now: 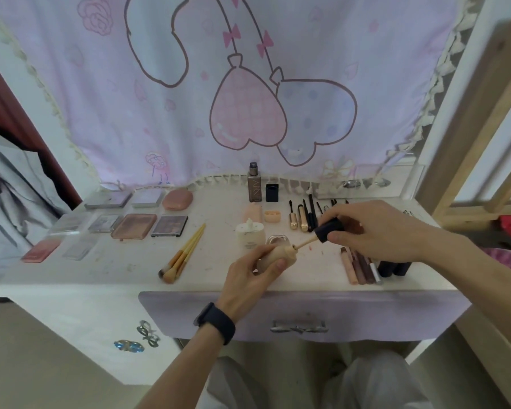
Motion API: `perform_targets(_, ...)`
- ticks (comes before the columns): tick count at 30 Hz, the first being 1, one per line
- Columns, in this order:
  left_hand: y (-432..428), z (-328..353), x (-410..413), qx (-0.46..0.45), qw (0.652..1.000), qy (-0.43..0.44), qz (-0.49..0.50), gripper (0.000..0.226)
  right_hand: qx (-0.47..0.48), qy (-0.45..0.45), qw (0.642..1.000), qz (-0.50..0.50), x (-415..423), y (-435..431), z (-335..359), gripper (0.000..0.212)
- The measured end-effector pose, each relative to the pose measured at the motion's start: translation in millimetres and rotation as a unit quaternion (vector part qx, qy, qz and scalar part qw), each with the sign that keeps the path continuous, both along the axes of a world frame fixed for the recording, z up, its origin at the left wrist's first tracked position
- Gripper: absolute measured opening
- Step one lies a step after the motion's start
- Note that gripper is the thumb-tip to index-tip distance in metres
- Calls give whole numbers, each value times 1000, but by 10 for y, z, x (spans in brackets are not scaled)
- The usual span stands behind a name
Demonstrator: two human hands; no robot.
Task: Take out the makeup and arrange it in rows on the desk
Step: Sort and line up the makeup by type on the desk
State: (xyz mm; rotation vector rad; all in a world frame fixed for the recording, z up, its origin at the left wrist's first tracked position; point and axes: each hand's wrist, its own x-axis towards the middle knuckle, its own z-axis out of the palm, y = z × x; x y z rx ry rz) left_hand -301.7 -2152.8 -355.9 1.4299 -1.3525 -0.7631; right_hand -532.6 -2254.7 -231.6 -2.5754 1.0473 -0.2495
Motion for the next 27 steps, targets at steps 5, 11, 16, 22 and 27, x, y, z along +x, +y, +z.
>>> perform_targets(5,58,54,47,-7,1000,6,3,40,-21,-6,1000,-20,-60,100,120,15)
perform_targets(11,113,225,126,-37,999,29,15,44,11,-85,995,-57,-106,172,156,14)
perform_targets(16,184,329,162,-57,993,88,46,46,187,-333,917,-117,-8,260,-93,17)
perform_targets(22,245,334,231,-60,982,135,119,37,428,-550,703,-142,342,361,-620,39)
perform_targets(27,302,170,349,-41,986,34,157,37,363,-471,785,-172,504,364,-1013,30)
